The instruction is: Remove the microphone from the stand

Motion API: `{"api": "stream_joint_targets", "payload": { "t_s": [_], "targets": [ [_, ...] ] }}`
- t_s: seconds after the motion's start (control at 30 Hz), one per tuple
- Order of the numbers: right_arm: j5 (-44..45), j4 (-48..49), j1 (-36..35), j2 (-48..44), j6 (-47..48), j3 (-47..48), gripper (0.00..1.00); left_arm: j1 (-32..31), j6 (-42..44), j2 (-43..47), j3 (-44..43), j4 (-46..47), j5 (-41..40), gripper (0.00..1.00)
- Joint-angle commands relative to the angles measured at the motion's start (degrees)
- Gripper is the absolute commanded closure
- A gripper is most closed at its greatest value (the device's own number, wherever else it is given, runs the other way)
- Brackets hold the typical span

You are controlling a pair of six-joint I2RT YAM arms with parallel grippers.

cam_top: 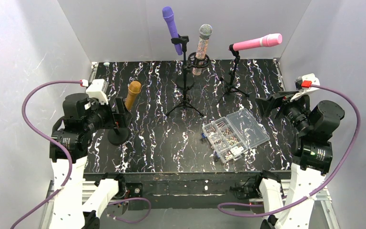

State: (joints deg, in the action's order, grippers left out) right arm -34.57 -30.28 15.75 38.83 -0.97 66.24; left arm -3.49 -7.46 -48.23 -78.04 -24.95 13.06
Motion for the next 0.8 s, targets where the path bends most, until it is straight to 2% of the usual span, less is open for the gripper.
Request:
{"api": "stream_joint_targets", "payload": {
  "t_s": [0.0, 0.43, 0.77],
  "targets": [
    [-0.80, 0.71, 0.25, -0.60, 0.80, 1.85, 0.00, 0.32, 1.34, 0.71, 0.73, -2.18, 1.27, 0.01],
    [-2.04, 0.18, 0.25, -0.51, 2.73, 2.70, 0.00, 0.32, 1.74, 1.19, -1.44, -4.23, -1.77, 0.01],
    [-3.72, 0.13, 0.16, 0.20, 1.92, 4.25, 0.00, 0.29, 7.14, 0.96, -6.34, -7.03, -1.76, 0.01]
  ]
}}
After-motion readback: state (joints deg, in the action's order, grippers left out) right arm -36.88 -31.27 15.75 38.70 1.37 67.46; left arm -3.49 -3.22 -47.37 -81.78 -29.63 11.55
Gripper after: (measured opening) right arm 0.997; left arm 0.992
